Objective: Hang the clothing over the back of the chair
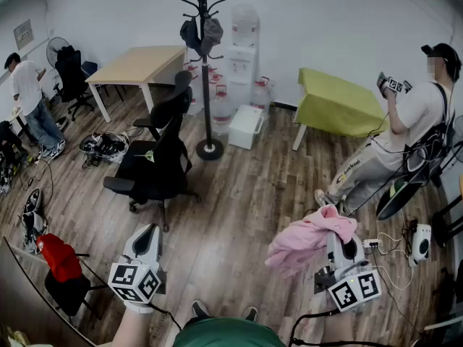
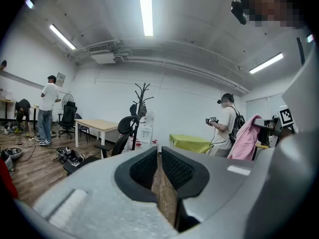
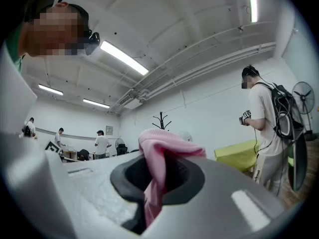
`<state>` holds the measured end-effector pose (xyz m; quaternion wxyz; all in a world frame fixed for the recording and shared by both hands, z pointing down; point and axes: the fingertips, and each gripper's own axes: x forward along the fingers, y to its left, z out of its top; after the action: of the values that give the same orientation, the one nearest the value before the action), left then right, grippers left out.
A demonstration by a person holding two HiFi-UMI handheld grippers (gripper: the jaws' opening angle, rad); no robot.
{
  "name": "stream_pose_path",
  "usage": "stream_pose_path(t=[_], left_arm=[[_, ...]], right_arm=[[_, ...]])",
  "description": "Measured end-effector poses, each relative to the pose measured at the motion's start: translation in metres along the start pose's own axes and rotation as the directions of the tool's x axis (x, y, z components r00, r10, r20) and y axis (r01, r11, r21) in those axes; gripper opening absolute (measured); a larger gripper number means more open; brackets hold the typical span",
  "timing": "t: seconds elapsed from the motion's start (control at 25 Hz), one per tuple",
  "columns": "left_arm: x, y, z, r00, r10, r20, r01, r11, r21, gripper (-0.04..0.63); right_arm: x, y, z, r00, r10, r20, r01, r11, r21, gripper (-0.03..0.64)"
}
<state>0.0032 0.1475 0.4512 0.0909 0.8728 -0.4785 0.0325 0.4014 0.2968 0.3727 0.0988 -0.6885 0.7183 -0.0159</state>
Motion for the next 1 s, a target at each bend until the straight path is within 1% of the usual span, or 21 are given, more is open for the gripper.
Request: stream_pose_path(t=[0.12, 0.24, 0.4, 0.56, 0.68, 0.8, 1.0], left_arm=[[0.000, -0.028, 0.002, 1.000, 0.001, 0.002, -0.001, 1.000, 0.018, 0.037], [-0.005, -0.047, 0.005, 1.000, 0.007, 0.011, -0.007, 0.999, 0.034, 0.037], [-0.015, -0.064, 0.004, 0.999, 0.042, 0.015, -0.043, 0.998, 0.049, 0.037], [-0.016, -0.081, -0.003, 0.996, 0.084, -0.001, -0.084, 0.995, 0.061, 0.037], [-0.026, -0.086, -0.009, 0.993, 0.119, -0.005, -0.119, 0.991, 0.058, 0.037], [-0.036, -0.087, -0.016, 0.990, 0.144, -0.001, -0.144, 0.988, 0.048, 0.037], [-0.043, -0.066, -0.018, 0.981, 0.195, 0.003, -0.195, 0.980, 0.031, 0.037]], right_arm=[[-0.003, -0.019, -0.003, 1.000, 0.015, -0.007, -0.015, 1.000, 0.016, 0.023], [-0.006, -0.029, -0.004, 0.999, 0.034, -0.008, -0.034, 0.999, 0.026, 0.023], [-0.006, -0.040, -0.007, 0.997, 0.077, -0.017, -0.076, 0.995, 0.057, 0.023], [-0.006, -0.061, -0.014, 0.993, 0.101, -0.062, -0.094, 0.990, 0.105, 0.023], [-0.004, -0.071, -0.022, 0.989, 0.117, -0.087, -0.105, 0.986, 0.128, 0.023], [0.000, -0.077, -0.029, 0.986, 0.130, -0.106, -0.116, 0.985, 0.131, 0.023], [0.020, -0.077, -0.036, 0.980, 0.147, -0.133, -0.130, 0.984, 0.124, 0.023]])
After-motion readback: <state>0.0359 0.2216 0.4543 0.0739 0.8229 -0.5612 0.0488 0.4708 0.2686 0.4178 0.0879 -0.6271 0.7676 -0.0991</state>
